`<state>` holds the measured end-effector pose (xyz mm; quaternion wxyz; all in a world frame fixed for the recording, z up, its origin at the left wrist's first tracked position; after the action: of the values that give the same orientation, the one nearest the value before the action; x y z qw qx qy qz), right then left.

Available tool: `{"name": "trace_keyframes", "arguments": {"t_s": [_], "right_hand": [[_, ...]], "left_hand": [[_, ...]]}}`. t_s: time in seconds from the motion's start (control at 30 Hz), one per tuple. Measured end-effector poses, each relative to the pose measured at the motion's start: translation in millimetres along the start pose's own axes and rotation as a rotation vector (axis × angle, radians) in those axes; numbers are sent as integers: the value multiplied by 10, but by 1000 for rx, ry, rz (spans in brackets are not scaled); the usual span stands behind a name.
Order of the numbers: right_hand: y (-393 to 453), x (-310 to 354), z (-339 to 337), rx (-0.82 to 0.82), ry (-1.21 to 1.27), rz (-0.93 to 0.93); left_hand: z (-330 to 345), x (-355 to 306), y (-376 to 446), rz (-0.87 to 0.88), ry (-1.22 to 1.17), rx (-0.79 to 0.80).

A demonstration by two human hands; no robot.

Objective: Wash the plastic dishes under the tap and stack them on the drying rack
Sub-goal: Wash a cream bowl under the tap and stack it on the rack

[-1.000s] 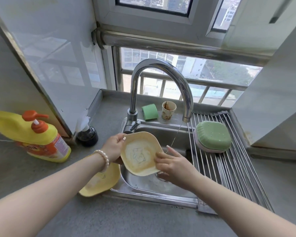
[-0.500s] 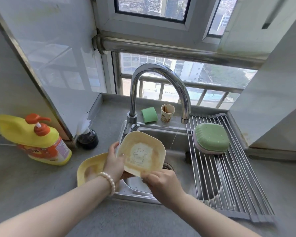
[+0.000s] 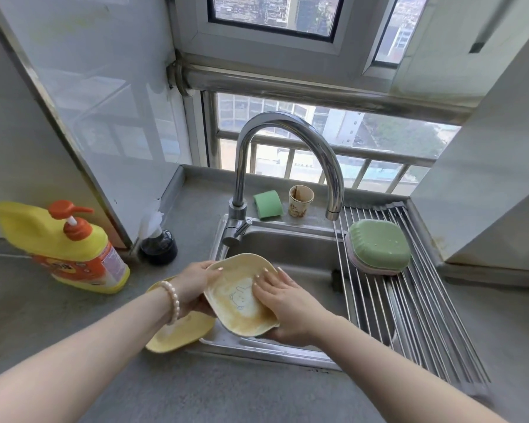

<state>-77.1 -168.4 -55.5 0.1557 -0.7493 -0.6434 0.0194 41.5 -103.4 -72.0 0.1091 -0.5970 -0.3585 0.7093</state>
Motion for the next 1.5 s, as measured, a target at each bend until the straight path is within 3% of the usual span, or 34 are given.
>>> {"name": "trace_keyframes", "arguments": {"t_s": [0.13,0.2,0.27,0.43,0.53,0.6,0.73,0.8,0.9,0.97,1.03,1.13,1.2,1.23,1.37,1.43,1.5], "right_hand": [[-250,-96,-441,-429,338,-39],[-270,-276,-527,-437,540,89],[-214,-459,-497,-342,779,206],[-84,-669,-666,-396,1119,218],[-7,-811,-724,-462,1217,277],[58,-870,-818,-545,1100,347],[201,-623,-1019,-633,456,496],[397,-210,-946,-534,259,399],[479,357,-666,-403,79,131],[342,367,-467,-380,-27,14],[237,64,-433,-374,-1,71],[274,-544,-497,-352,328,409],[384,-518,-618,-350,369,532],[450,-361,-697,-368,318,491],[336,292,-652,-469,43,23],[206,32,-548,-467,38,39],[144,-367,-562,-469,195,255]], "left_hand": [[-143,-22,45,38,-76,-94],[-128,-19,95,60,-66,-102],[-27,-40,142,108,-79,-52],[52,-98,171,243,-324,35],[159,-69,195,239,-457,115],[303,-33,175,186,-586,170],[449,-77,161,109,-826,188],[562,-178,149,140,-933,176],[413,-287,134,346,-1198,68],[436,-205,152,205,-1133,120],[370,-70,146,86,-954,85],[298,-67,189,113,-782,7],[394,-161,200,155,-724,4],[458,-237,187,186,-756,21],[446,-330,143,239,-905,40],[387,-252,162,189,-807,76],[330,-200,150,171,-682,65]]}}
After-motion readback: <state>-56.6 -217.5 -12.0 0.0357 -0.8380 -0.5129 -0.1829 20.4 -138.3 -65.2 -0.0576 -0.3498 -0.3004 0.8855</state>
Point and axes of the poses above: each hand's wrist, its own y-axis towards the middle knuckle, its own z-axis out of the palm, x = y × z, the point moved 10 cm from there along y, towards the middle knuckle, and after that the axes turned 8 degrees about x, right-handed, at the moved point
